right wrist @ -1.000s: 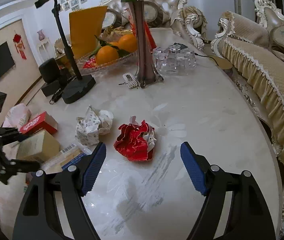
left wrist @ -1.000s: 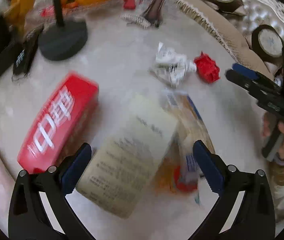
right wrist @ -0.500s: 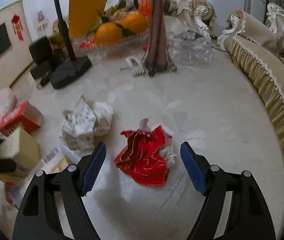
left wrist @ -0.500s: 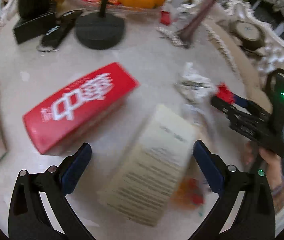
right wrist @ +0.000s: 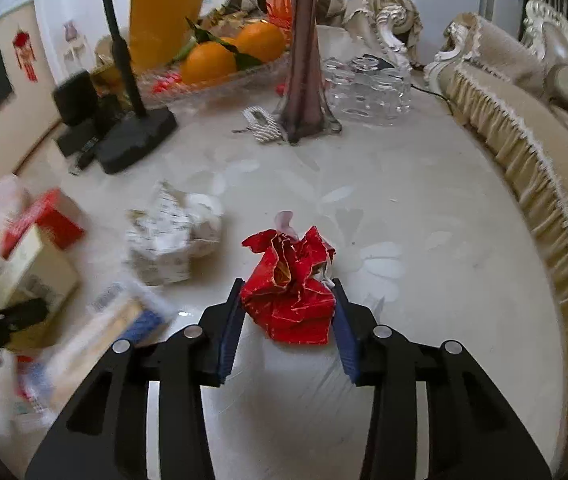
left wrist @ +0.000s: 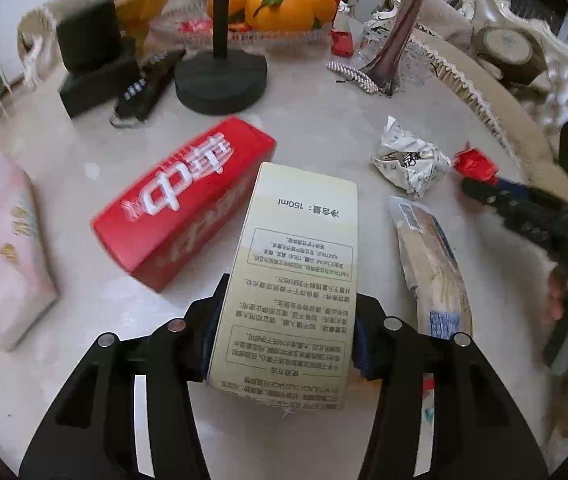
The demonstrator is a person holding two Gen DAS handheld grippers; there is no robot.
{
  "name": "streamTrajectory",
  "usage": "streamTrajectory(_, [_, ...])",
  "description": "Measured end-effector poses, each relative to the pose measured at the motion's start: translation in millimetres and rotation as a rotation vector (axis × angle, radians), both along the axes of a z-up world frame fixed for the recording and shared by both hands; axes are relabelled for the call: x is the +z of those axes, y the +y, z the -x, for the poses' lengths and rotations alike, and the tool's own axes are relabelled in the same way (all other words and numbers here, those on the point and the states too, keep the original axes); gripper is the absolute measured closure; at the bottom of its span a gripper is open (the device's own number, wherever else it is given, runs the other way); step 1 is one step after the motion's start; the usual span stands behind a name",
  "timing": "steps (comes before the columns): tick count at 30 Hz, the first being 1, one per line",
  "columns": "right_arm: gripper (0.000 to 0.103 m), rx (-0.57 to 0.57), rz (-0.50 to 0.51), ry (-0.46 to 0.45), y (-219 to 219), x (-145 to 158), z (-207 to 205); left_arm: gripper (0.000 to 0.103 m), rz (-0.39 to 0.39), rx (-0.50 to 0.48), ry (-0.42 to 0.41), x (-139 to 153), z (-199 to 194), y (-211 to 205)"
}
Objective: Collect trash
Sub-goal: 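Grasp the cream carton with the left tool while the right grasps the red wrapper, then drop the cream carton and red wrapper into the wastebasket by opening both tools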
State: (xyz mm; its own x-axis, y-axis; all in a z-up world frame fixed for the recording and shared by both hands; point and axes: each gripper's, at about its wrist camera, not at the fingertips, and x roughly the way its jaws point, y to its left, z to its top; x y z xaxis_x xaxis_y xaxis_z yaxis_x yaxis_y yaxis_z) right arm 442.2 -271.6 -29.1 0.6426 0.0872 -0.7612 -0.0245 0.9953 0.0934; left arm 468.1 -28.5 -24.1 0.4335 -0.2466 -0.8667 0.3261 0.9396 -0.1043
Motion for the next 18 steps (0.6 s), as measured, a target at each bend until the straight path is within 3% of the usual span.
streamTrajectory(5, [0.064, -0.012, -0.105, -0.046, -12.5, 22.0, 33.5, 0.053, 0.027, -0.003, -0.078, 28.0, 35.9, 4.5])
streamTrajectory(11, [0.064, 0.121, -0.206, -0.197, -10.7, 58.5, 143.4, 0.053, 0.146, 0.024, -0.225, 78.4, 107.0, 17.1])
streamTrajectory(14, [0.064, 0.199, -0.246, -0.244, -8.2, 65.5, 214.1, 0.053, 0.260, 0.041, -0.292, 95.5, 175.6, 29.3])
streamTrajectory(18, [0.064, 0.300, -0.275, -0.240, -5.7, 54.0, 321.2, 0.052, 0.291, -0.004, -0.339, 84.8, 296.4, 28.5])
